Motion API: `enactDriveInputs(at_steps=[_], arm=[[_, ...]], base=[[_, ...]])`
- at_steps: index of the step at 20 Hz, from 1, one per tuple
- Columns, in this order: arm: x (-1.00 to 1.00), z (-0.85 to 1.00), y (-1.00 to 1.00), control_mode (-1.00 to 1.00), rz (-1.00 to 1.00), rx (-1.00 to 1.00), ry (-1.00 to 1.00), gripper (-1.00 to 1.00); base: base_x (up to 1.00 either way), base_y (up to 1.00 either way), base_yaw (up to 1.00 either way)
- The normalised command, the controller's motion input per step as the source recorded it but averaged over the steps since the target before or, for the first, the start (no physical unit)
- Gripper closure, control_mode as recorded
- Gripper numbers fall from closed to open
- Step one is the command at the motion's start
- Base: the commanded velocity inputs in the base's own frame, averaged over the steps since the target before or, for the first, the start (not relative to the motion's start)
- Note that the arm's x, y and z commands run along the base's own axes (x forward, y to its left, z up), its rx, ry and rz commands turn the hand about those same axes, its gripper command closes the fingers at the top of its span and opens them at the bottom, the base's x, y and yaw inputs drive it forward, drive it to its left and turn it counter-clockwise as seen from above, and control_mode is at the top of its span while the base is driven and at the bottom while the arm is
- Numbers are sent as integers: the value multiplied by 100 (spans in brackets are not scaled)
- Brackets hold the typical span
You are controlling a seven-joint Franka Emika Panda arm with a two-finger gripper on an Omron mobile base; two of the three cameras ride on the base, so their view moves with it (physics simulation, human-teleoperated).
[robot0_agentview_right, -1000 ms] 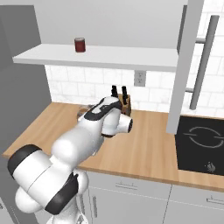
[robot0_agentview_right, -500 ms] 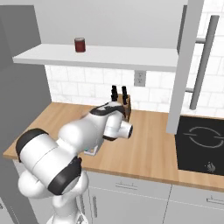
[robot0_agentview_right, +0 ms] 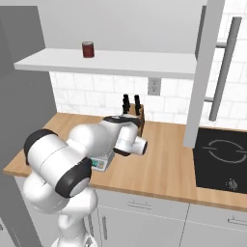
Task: Pick the honey bottle and place it on the digital scale for weighing, and close the cabinet.
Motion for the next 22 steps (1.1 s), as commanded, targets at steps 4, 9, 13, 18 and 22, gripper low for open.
enactDriveInputs(at_steps=[4, 9, 13, 18, 22], arm=[[1, -26, 0, -100, 0, 0, 0, 100], [-4, -24, 0, -100, 0, 0, 3, -100], [-8, -5, 0, -100, 0, 0, 4, -100], [0, -4, 0, -100, 0, 0, 1, -100], [0, 0, 0, -100, 0, 0, 0, -100]], base=[[0, 0, 0], [0, 0, 0], [0, 0, 0], [0, 0, 0], [0, 0, 0]])
